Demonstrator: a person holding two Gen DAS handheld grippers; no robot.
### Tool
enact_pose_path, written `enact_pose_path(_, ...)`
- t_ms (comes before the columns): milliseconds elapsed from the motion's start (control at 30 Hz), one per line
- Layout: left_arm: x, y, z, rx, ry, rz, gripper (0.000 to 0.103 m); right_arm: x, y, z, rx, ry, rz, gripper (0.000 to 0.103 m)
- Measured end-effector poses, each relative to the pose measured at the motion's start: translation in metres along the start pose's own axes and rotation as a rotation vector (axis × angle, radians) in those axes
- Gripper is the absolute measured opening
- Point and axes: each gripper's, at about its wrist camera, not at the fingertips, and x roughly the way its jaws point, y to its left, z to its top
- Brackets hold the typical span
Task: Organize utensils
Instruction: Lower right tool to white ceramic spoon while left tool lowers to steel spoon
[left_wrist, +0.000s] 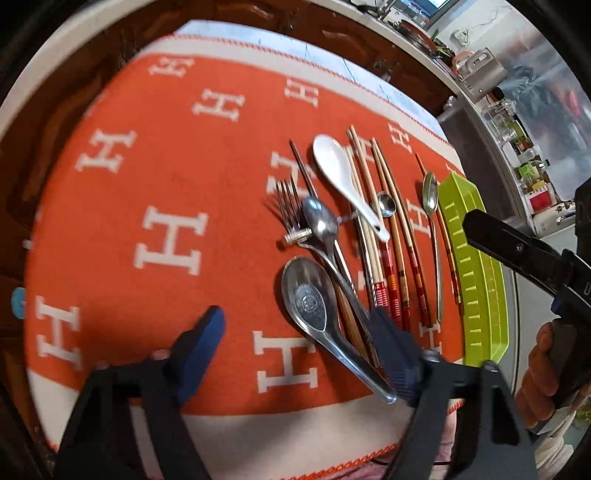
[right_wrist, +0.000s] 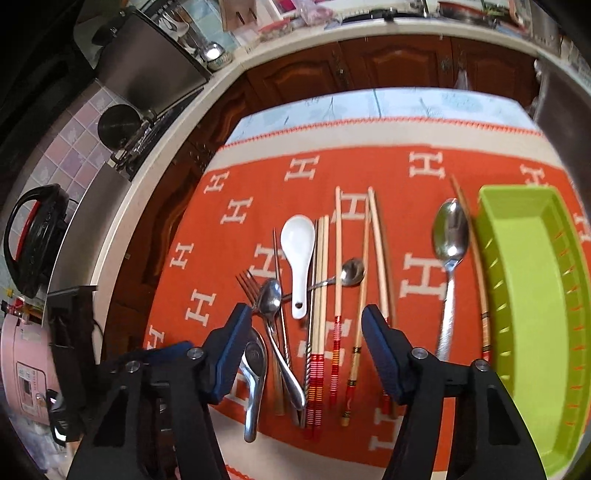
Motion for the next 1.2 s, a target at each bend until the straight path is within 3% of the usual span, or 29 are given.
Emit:
enact_pose_path(133,0.019,0.002,-0.003,0.012,0.013,-0.026,0.061,0.012,-0.001,-0.010,-0.013,0.009,0.005,0.062)
enact_pose_path(467,0.030,-0.018,-0.007,0.125,-0.071,-0.023,0.045,0.022,-0.002,-0.017,-0.003,0.023,0.015,0.062)
enact_pose_path(533,0.031,-0.021,-0.008,0.140,-0.091,-0.010,0.035,0.026,-0.001,-0.018,-0.008,0.028,0.010,0.062)
enact_pose_path(600,0.033,-0.022,-0.009,0.143,-0.119,0.005,0.015,0.029,-0.002,-0.018,-0.005,0.033,0.017,0.062)
enact_pose_path(633,0.034,-0.020,-0.010,0.135,-0.133,0.010,0.010,0.030,-0.002,-0.019,-0.005,0.033,0.021,0.062)
enact_pose_path(800,0.035,-0.018,-0.013,0.112,-0.173,0.021,0.005,0.031,0.001,-0.020,-0.016,0.030,0.041,0.062)
enact_pose_path(967,0.027,-0.007,-0.013,0.071,-0.154,-0.012,0.000,0.034,0.011,-0.018,-0.050,0.036,0.043,0.062)
enact_pose_path(1200,-0.002,0.004,-0.013,0.074,-0.193,-0.021,0.000,0.039,0.015,-0.005,-0.037,0.042,0.077,0.062)
